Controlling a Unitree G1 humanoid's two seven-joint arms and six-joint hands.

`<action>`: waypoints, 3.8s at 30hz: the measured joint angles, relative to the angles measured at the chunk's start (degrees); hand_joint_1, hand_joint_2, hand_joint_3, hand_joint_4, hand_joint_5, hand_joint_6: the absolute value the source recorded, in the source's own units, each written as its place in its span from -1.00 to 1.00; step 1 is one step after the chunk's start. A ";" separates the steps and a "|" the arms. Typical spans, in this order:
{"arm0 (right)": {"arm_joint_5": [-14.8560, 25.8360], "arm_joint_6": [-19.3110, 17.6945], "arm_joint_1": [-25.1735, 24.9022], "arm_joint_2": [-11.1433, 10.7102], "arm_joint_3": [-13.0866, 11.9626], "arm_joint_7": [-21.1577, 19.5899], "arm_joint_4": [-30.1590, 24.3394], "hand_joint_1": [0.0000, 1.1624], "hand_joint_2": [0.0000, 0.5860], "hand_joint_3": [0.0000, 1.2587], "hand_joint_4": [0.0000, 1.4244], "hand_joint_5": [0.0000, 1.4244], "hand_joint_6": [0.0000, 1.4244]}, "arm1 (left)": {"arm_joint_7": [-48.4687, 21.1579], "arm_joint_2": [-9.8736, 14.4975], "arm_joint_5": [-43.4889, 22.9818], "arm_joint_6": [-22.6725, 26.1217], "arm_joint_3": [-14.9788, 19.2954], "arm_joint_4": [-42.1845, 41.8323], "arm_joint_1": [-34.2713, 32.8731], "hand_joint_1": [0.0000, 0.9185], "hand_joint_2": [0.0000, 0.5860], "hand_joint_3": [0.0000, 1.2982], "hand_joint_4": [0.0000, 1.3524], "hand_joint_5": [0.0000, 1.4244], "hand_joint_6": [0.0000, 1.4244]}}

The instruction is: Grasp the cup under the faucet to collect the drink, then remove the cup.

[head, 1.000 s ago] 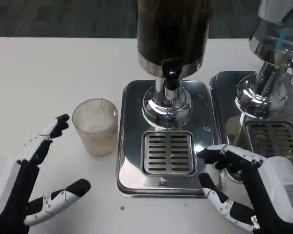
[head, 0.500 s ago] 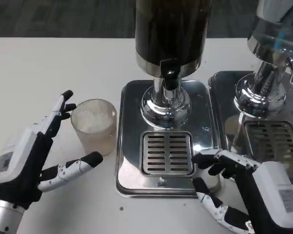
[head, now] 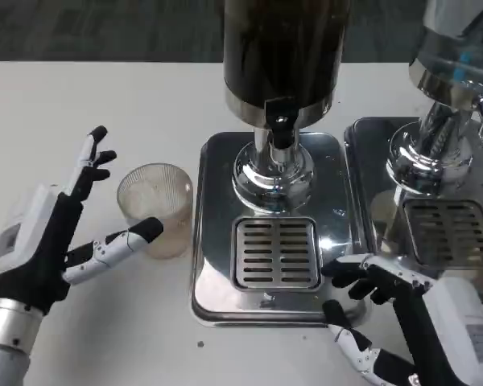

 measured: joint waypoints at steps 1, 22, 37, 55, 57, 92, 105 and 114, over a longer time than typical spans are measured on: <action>0.03 0.01 0.07 0.16 -0.03 0.00 -0.03 0.12 0.40 -0.18 -0.24 -0.14 -0.07 | -0.08 0.04 -0.04 0.01 -0.19 0.51 -0.39 -0.81 -0.93 -1.00 -0.96 -0.72 -0.78; 0.11 0.14 2.22 0.78 -0.90 0.00 -2.36 0.12 0.40 -0.18 -0.23 -0.13 -0.04 | -6.25 0.48 -1.73 1.68 -5.35 19.36 -12.89 -0.70 -0.99 -1.00 -0.98 -0.74 -0.76; 0.38 0.61 3.31 0.74 -1.32 0.31 -4.37 0.14 0.36 -0.18 -0.23 -0.13 -0.04 | -7.33 0.46 -3.06 1.62 -7.08 24.16 -15.12 -0.63 -0.97 -1.00 -0.95 -0.69 -0.74; 1.12 0.82 4.27 0.86 -1.52 0.38 -4.84 0.15 0.36 -0.17 -0.22 -0.11 -0.04 | -3.38 0.49 -0.81 4.65 -11.57 25.64 -17.98 -0.56 -0.95 -0.98 -0.87 -0.63 -0.70; 1.12 0.84 4.27 0.86 -1.52 0.38 -4.85 0.15 0.36 -0.16 -0.22 -0.11 -0.04 | -3.02 0.49 -0.59 4.67 -11.82 25.75 -18.07 -0.54 -0.94 -0.95 -0.83 -0.59 -0.67; 0.10 1.64 5.20 1.21 -1.93 -0.48 -6.40 0.01 0.38 -0.11 -0.18 -0.08 0.02 | 8.44 -0.49 4.65 5.04 -16.21 26.26 -19.05 -0.23 -0.72 -0.22 0.01 0.32 0.57; 1.06 1.64 5.18 1.19 -2.48 -0.48 -6.39 0.00 0.39 -0.11 -0.17 -0.08 0.02 | 13.38 -1.17 4.82 4.93 -15.99 26.26 -17.55 -0.26 -0.63 0.03 0.27 0.54 0.83; 1.27 1.64 5.02 1.18 -2.50 -0.48 -6.38 0.01 0.39 -0.11 -0.17 -0.09 0.02 | 16.69 -1.33 4.89 4.82 -15.89 26.26 -16.89 -0.26 -0.60 0.08 0.32 0.60 0.89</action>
